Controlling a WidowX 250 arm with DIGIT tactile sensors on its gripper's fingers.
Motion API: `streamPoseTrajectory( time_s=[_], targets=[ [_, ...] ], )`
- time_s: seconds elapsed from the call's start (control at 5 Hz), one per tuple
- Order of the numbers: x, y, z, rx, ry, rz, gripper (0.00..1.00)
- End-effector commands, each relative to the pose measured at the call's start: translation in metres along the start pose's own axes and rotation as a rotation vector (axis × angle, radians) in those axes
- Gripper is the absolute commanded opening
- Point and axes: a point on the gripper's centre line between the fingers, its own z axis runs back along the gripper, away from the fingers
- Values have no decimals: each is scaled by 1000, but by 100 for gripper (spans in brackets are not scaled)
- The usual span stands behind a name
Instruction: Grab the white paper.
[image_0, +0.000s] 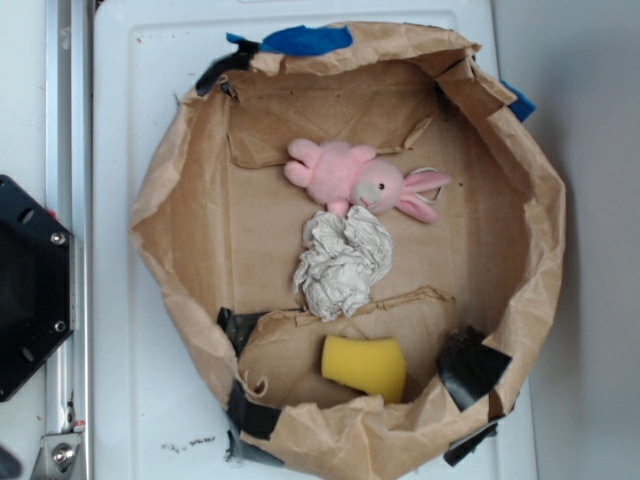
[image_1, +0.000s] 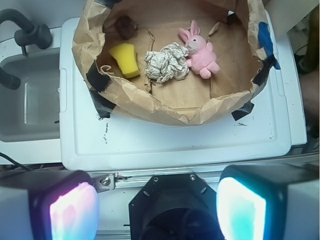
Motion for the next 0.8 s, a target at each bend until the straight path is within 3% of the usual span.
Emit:
streamPoseTrajectory(
  time_s=[0.0,0.4,0.6],
  targets=[
    [0,0,0,0,0,0,100],
    [86,15,-17,2,-12,163,100],
    [100,14,-30,-1,-88,351,100]
  ],
)
